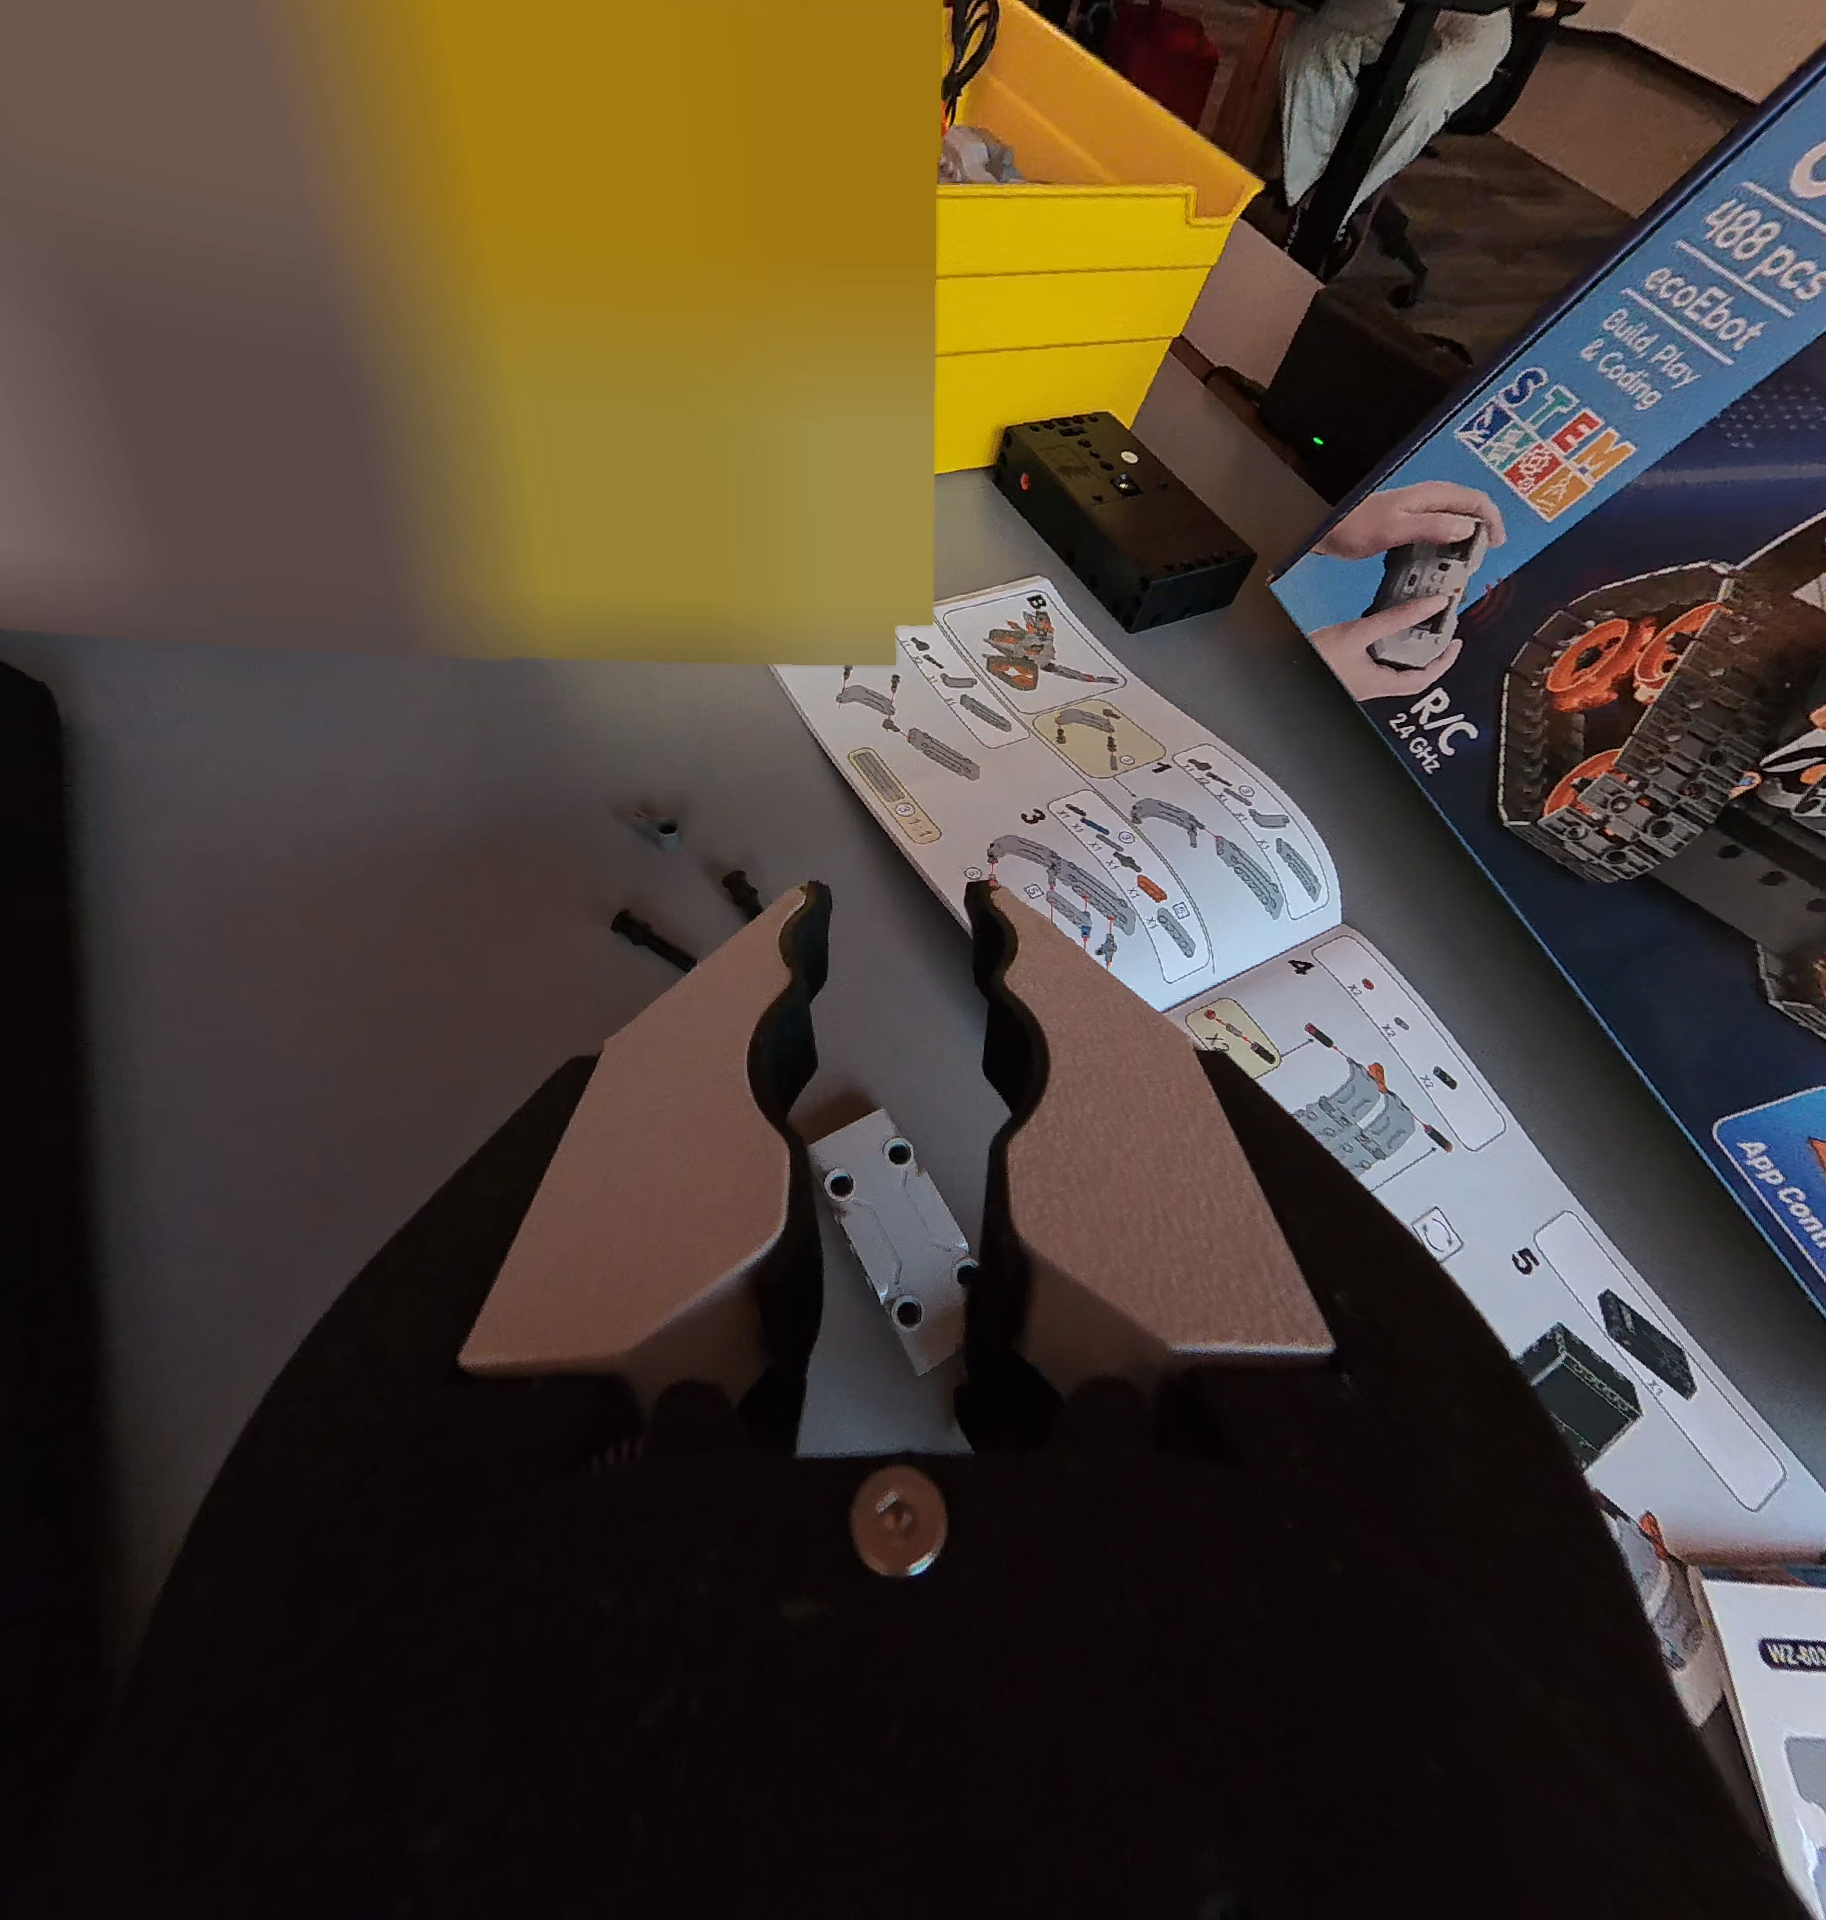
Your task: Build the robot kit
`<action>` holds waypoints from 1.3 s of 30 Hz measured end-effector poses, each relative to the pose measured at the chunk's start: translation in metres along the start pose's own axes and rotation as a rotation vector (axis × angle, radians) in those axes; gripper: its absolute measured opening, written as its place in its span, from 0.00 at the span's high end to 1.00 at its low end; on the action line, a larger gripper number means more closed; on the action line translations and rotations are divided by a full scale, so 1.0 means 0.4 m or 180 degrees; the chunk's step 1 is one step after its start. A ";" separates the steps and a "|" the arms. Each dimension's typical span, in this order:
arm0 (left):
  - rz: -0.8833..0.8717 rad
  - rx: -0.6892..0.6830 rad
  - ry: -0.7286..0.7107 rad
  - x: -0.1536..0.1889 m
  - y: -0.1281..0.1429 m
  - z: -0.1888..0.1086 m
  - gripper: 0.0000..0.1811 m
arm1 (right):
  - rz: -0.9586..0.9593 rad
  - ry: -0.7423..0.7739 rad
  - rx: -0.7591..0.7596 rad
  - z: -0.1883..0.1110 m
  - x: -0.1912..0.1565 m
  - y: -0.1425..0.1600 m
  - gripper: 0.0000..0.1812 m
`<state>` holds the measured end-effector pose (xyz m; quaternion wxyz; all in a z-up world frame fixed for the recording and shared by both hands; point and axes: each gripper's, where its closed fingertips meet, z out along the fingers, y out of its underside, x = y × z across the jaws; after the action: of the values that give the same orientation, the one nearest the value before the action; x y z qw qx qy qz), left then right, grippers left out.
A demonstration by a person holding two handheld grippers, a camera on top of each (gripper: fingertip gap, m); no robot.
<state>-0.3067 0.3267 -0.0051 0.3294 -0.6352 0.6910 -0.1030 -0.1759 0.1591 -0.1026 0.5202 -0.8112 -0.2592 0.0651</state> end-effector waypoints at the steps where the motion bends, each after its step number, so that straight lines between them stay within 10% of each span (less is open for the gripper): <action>1: -0.0242 -0.0080 -0.0052 -0.031 0.047 -0.015 0.99 | -0.0014 0.0006 -0.0024 0.005 0.001 0.005 0.86; 7: -0.0761 -0.1541 0.0957 0.015 0.326 0.054 0.99 | 0.0057 0.0037 -0.0215 0.028 0.024 0.050 0.86; 17: -0.0201 -0.1971 0.1937 0.131 0.394 0.097 0.99 | 0.0145 -0.0011 -0.0225 0.031 0.027 0.063 0.86; 30: -0.1618 -0.3416 0.2754 0.199 0.449 0.119 1.00 | 0.0124 0.0016 -0.0241 0.025 0.033 0.066 0.86; 39: -0.1203 -0.2550 0.2091 0.113 0.369 0.104 1.00 | 0.0023 0.0005 -0.0259 0.023 0.022 0.061 0.86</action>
<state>-0.4006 0.3209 -0.1343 -0.1952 -0.7583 0.6165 -0.0821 -0.1634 0.1628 -0.1268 0.4867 -0.8326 -0.2583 0.0558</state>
